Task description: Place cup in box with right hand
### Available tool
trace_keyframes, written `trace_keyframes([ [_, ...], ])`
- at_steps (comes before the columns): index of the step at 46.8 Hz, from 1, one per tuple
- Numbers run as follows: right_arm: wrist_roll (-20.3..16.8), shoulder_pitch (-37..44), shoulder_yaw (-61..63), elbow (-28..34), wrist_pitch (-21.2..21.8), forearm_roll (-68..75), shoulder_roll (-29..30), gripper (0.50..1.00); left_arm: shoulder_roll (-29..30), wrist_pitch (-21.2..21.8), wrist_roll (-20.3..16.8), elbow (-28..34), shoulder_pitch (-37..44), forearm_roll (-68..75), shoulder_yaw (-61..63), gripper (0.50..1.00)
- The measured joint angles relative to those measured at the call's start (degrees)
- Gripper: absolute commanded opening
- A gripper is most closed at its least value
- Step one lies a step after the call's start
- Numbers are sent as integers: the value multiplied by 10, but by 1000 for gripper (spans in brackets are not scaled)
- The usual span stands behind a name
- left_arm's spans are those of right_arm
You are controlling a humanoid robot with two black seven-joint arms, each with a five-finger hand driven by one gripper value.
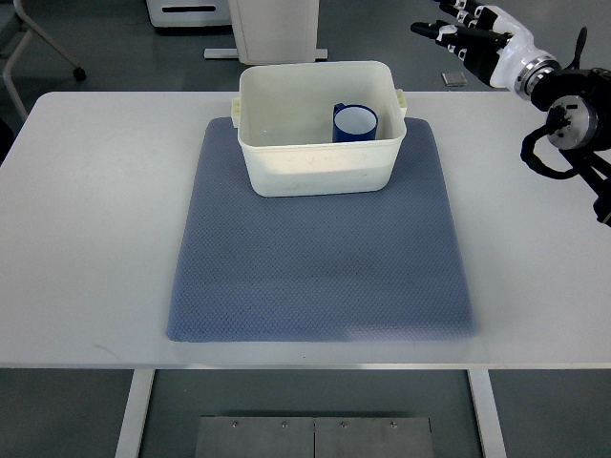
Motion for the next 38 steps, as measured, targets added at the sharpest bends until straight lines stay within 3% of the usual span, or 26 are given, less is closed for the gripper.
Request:
trace_keyframes([
  [12, 0, -69, 105, -6, 0, 2, 2, 1000, 0, 0, 0, 0, 0, 0, 0, 1000],
  [38, 0, -158, 113, -10, -1, 2, 16, 1000, 0, 0, 0, 0, 0, 0, 0, 1000],
])
